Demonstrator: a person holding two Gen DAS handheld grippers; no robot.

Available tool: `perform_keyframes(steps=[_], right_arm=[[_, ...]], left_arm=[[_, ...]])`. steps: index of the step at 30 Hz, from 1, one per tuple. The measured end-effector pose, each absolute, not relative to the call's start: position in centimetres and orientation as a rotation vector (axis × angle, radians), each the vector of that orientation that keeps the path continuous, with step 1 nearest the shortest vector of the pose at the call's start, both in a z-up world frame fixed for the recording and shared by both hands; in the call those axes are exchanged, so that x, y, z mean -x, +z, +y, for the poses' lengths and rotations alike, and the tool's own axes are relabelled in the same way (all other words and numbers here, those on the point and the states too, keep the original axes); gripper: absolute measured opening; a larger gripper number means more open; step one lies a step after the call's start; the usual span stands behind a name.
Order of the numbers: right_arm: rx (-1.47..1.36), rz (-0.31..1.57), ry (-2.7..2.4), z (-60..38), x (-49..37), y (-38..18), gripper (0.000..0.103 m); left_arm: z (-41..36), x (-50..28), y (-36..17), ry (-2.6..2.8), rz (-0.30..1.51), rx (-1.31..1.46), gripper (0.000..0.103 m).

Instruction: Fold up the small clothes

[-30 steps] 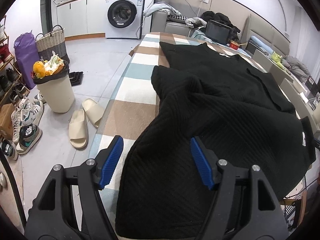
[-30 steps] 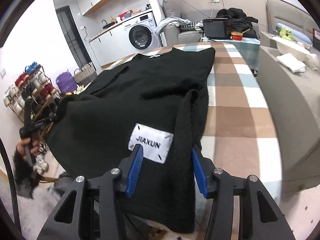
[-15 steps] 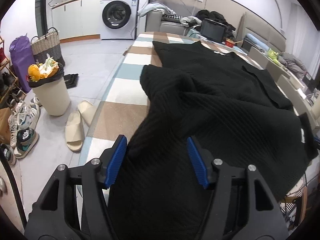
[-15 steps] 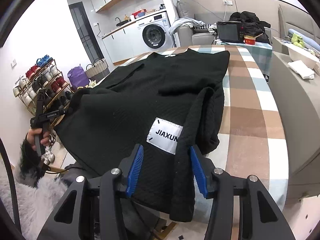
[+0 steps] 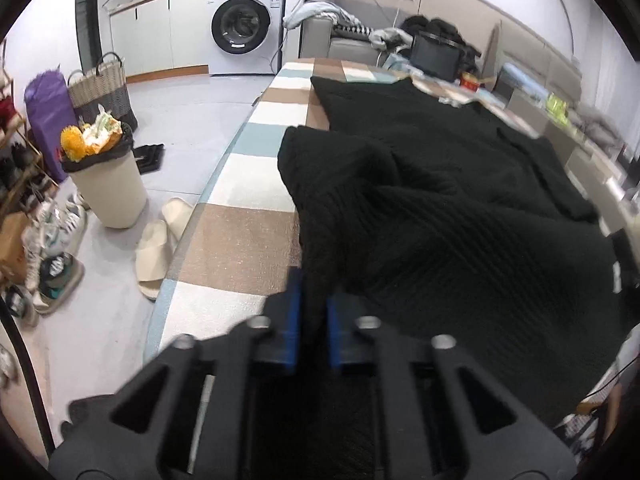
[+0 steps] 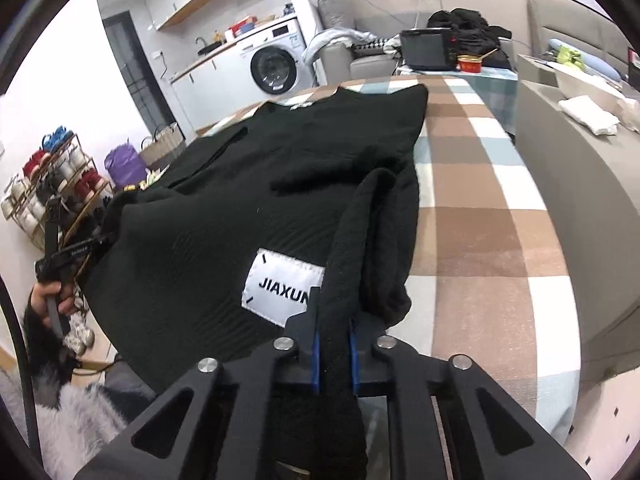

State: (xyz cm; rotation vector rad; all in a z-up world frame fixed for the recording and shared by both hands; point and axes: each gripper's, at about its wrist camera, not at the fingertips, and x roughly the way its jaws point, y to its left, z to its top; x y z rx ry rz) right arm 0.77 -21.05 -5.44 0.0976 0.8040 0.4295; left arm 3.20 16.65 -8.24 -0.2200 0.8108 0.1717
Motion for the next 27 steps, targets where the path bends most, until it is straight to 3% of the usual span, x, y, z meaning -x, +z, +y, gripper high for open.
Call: perform_keyframes(steps=[8, 12, 17, 21, 25, 27], right_arm=[[-0.207, 0.559, 0.364, -23.0, 1.2, -0.1, 0.008], [-0.201, 0.472, 0.336, -22.4, -0.5, 2.0, 0.008], [-0.226, 0.491, 0.286, -21.3, -5.5, 1.9, 0.008], [-0.231, 0.587, 0.223, -20.8, -8.9, -0.8, 0.008], [-0.237, 0.744, 0.207, -21.2, -10.9, -4.1, 0.017], [-0.262, 0.753, 0.223, -22.1, -10.2, -4.8, 0.039]], left_arm=[[17.6, -0.9, -3.5, 0.135, 0.649, 0.318, 0.004], [17.8, -3.3, -1.2, 0.125, 0.599, 0.306, 0.004], [19.5, -8.5, 0.2, 0.12, 0.585, 0.329, 0.004], [21.1, -13.7, -2.0, 0.146, 0.67, 0.352, 0.004], [21.4, -16.7, -5.3, 0.184, 0.814, 0.363, 0.01], [21.3, -16.5, -5.8, 0.19, 0.808, 0.355, 0.023]])
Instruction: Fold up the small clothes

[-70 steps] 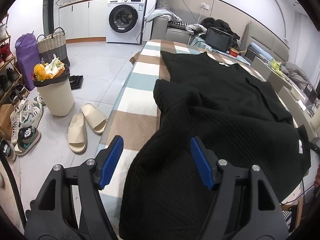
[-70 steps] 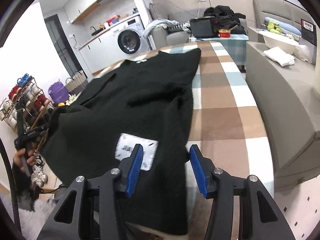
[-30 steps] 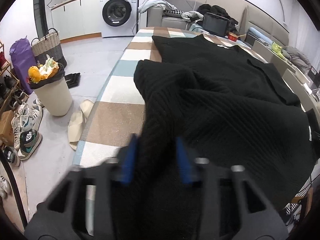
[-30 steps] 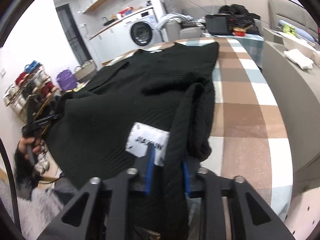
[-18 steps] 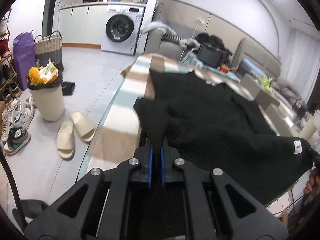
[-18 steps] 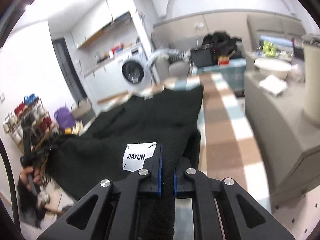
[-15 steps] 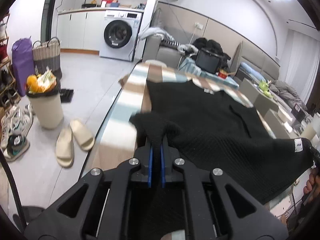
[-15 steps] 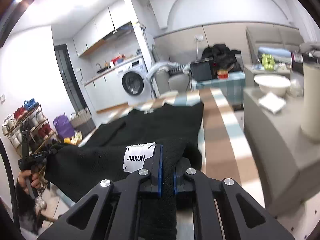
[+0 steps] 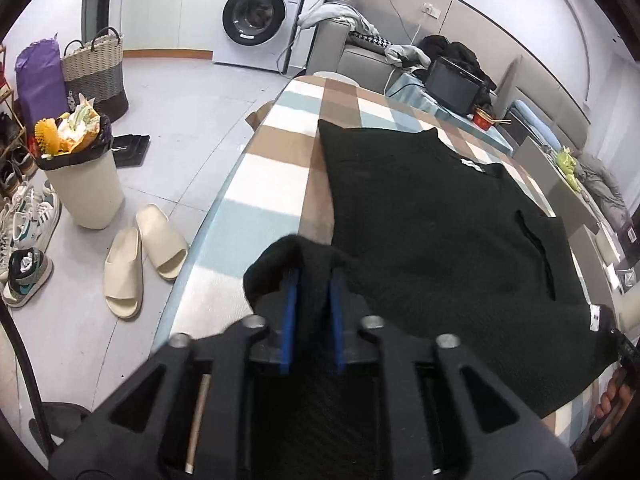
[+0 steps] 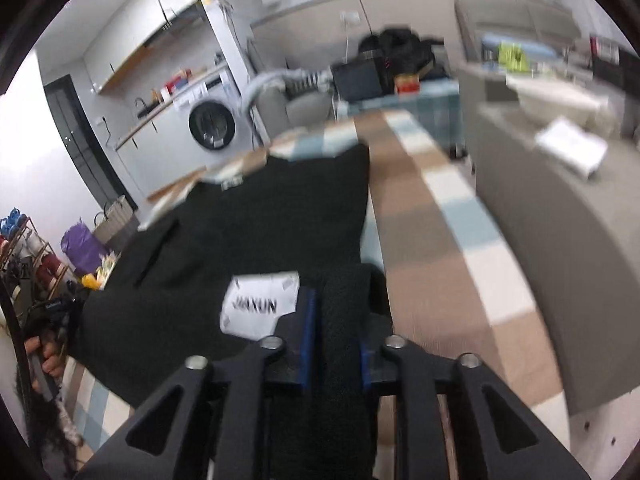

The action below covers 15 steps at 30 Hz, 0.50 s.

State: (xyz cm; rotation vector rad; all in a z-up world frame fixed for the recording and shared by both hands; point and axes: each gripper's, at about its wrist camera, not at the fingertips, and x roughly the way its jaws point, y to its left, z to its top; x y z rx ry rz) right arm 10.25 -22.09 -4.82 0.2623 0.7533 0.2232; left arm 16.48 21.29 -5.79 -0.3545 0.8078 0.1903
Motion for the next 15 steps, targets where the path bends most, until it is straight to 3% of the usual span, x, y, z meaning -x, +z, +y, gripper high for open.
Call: perform_keyframes(steps=[2, 4, 9, 12, 15], right_arm=[[-0.259, 0.739, 0.196, -22.9, -9.4, -5.0, 0.052], [-0.259, 0.741, 0.19, -23.8, -8.7, -5.1, 0.053], [-0.272, 0.82, 0.242, -24.0, -10.4, -6.4, 0.054], [-0.273, 0.849, 0.283, -23.3, -11.5, -6.7, 0.047], [-0.244, 0.872, 0.294, -22.4, -12.2, -7.0, 0.047]], left_arm=[[21.1, -15.8, -6.0, 0.208, 0.803, 0.34, 0.054], [20.9, -15.1, -6.2, 0.216, 0.803, 0.334, 0.065], [19.6, -15.2, -7.9, 0.186, 0.847, 0.301, 0.064], [19.1, -15.4, -8.3, 0.168, 0.841, 0.321, 0.058], [18.6, -15.4, -8.4, 0.152, 0.834, 0.312, 0.05]])
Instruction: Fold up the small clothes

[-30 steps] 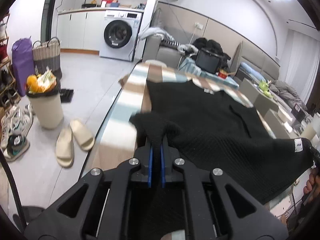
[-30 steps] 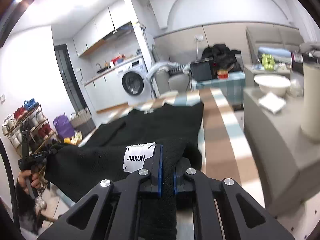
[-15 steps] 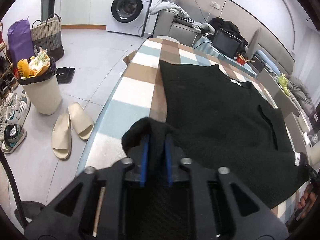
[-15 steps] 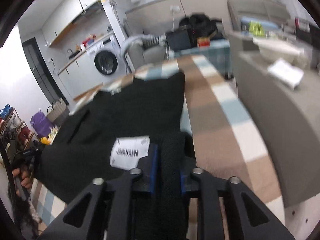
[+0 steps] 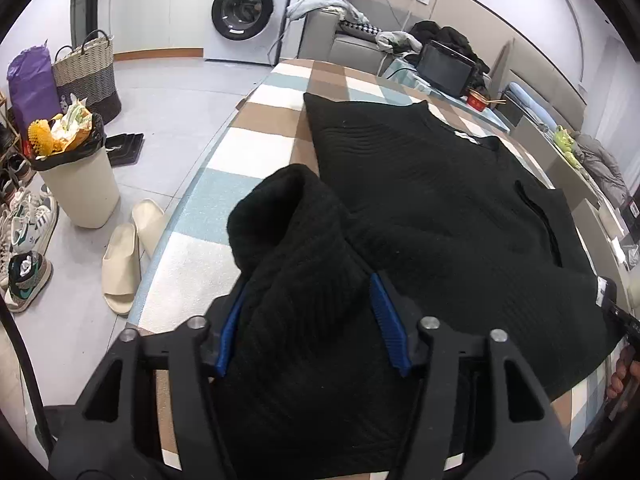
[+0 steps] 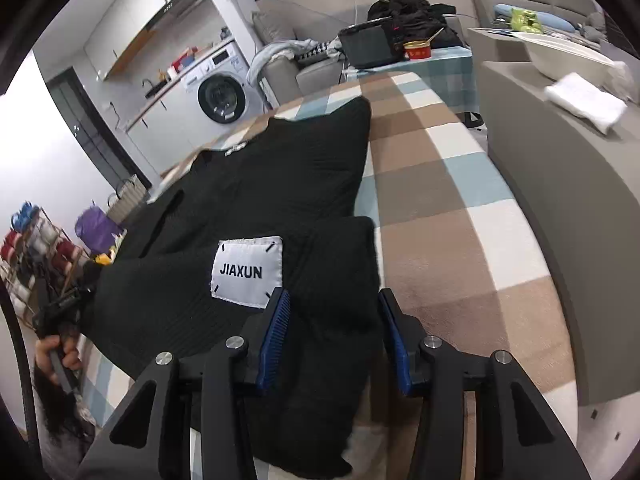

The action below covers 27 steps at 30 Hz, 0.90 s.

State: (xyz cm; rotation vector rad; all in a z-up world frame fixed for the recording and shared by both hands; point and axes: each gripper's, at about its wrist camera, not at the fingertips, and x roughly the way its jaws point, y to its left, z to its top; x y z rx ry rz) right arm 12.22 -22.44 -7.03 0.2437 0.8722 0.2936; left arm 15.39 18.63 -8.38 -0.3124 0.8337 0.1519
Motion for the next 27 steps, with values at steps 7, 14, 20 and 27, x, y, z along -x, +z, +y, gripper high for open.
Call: perform_keyframes(steps=[7, 14, 20, 27], right_arm=[[-0.191, 0.901, 0.311, -21.6, -12.8, -7.2, 0.035], [-0.178, 0.91, 0.323, -21.3, -11.2, -7.2, 0.032], [-0.174, 0.91, 0.321, -21.5, -7.7, -7.1, 0.032], [-0.237, 0.899, 0.309, -23.3, -6.4, -6.1, 0.039]], left_arm=[[16.8, -15.2, -8.1, 0.122, 0.829, 0.197, 0.027], [16.3, -13.4, -8.1, 0.11, 0.843, 0.187, 0.025], [15.0, -9.3, -7.8, 0.108, 0.851, 0.144, 0.025], [16.1, -5.1, -6.8, 0.141, 0.825, 0.172, 0.032]])
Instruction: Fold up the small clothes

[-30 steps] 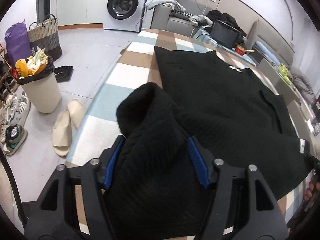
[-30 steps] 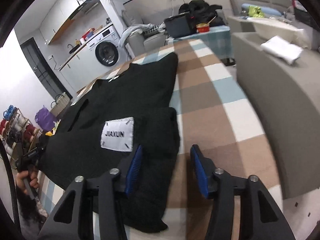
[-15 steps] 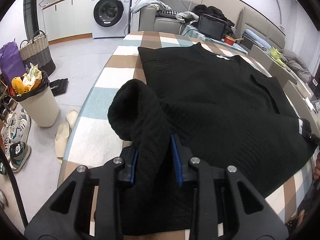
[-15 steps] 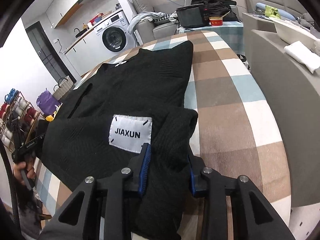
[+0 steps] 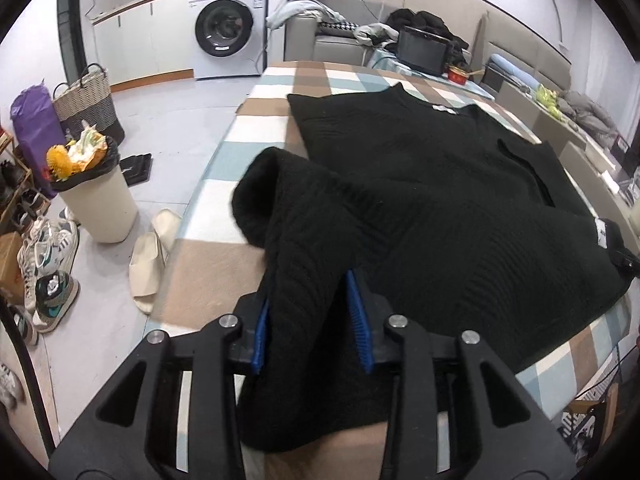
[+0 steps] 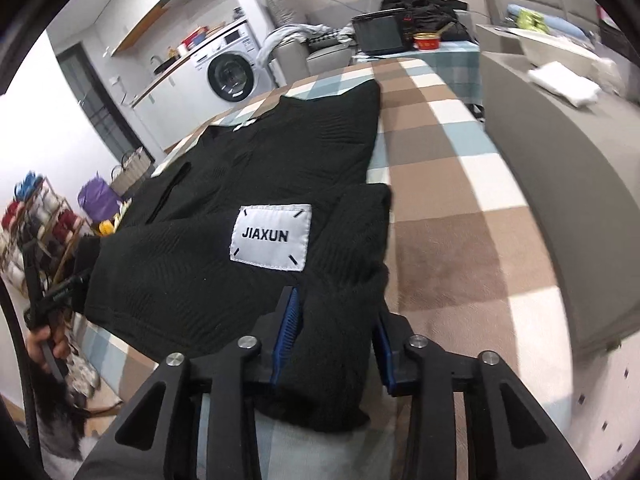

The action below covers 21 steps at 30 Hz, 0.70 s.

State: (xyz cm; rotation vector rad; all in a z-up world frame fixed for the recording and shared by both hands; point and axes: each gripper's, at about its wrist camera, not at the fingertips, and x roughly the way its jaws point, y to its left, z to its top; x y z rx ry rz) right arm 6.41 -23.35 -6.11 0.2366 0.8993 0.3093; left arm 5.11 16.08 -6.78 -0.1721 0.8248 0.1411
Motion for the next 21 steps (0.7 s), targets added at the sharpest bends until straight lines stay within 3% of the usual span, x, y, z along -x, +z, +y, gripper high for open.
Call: perform_keyframes(steps=[11, 21], right_arm=[[-0.37, 0.824, 0.442, -24.1, -3.3, -2.7, 0.039], [-0.351, 0.895, 0.408, -22.9, -4.4, -5.5, 0.039]], left_arm=[[16.2, 0.4, -5.7, 0.121, 0.815, 0.202, 0.033], [14.8, 2.0, -6.1, 0.09, 0.844, 0.193, 0.033]])
